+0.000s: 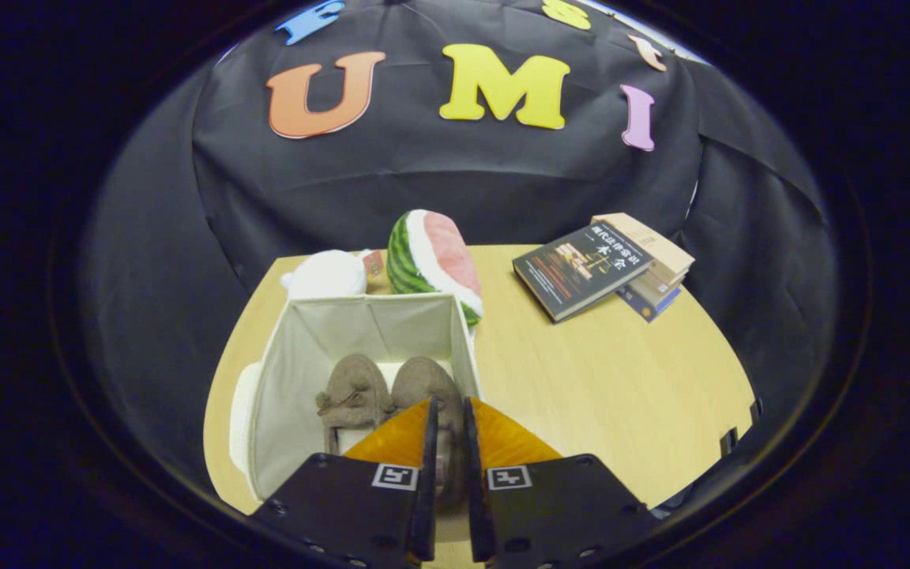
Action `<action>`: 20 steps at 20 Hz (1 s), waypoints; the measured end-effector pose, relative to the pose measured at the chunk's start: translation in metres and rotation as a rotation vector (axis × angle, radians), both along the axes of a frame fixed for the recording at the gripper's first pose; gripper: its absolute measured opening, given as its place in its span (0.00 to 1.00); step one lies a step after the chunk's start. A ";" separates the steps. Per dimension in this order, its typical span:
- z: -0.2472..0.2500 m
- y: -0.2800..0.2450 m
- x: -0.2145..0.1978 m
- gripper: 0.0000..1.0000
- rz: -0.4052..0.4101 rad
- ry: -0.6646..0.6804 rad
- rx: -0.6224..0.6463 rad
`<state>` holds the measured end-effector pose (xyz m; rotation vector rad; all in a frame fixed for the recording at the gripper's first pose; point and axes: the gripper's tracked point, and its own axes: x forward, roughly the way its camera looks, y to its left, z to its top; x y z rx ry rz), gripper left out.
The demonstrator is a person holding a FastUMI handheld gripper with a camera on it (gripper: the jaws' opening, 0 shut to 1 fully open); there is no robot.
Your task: Open the storage box then place both shoes into the box .Put the left shoe in first, then the right shoe, with the right side of both shoes facing outward in a uniform manner.
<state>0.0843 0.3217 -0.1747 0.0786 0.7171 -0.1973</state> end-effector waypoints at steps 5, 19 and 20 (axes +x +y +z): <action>0.031 -0.012 -0.005 0.42 0.037 -0.079 0.005; 0.162 -0.150 -0.074 0.96 0.051 -0.392 0.013; 0.173 -0.166 -0.082 0.95 0.041 -0.417 0.011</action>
